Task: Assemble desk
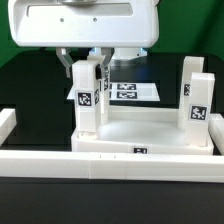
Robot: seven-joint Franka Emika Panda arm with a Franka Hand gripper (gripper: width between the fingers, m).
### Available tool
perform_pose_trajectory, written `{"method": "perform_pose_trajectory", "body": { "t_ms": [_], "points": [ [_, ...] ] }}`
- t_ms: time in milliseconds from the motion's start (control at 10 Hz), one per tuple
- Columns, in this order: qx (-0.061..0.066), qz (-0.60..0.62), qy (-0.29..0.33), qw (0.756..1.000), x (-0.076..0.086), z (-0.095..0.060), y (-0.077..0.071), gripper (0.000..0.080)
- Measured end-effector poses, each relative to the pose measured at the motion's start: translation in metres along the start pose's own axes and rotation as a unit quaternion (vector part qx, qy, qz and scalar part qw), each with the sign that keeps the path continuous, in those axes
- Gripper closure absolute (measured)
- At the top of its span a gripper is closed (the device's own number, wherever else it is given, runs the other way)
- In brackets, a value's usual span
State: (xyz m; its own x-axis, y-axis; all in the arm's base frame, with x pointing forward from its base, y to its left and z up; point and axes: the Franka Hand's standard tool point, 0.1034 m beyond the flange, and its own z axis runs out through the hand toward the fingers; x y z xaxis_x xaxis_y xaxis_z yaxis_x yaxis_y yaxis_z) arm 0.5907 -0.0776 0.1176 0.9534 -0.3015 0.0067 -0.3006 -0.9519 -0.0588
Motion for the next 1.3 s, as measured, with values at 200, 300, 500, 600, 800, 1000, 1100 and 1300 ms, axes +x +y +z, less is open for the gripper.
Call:
{"method": "perform_pose_trajectory", "body": {
  "t_ms": [200,300,500,600,800,1000,1100,1300],
  "points": [
    [0.025,0.133,-0.003,0.991,0.0,0.001,0.001,0.0511],
    [0.025,0.172,-0.004,0.985,0.0,0.001,-0.001,0.0511],
    [0.025,0.288,-0.009,0.957,-0.002,0.001,-0.005,0.0511],
    [0.026,0.324,-0.011,0.946,-0.002,0.002,-0.007,0.0511],
    [0.027,0.422,-0.015,0.906,-0.003,0.003,-0.015,0.051],
    [0.029,0.454,-0.014,0.891,-0.002,0.003,-0.018,0.0509],
    [0.03,0.466,-0.013,0.884,-0.002,0.003,-0.019,0.0509],
    [0.032,0.445,-0.013,0.895,-0.002,0.003,-0.02,0.0509]
  ]
}}
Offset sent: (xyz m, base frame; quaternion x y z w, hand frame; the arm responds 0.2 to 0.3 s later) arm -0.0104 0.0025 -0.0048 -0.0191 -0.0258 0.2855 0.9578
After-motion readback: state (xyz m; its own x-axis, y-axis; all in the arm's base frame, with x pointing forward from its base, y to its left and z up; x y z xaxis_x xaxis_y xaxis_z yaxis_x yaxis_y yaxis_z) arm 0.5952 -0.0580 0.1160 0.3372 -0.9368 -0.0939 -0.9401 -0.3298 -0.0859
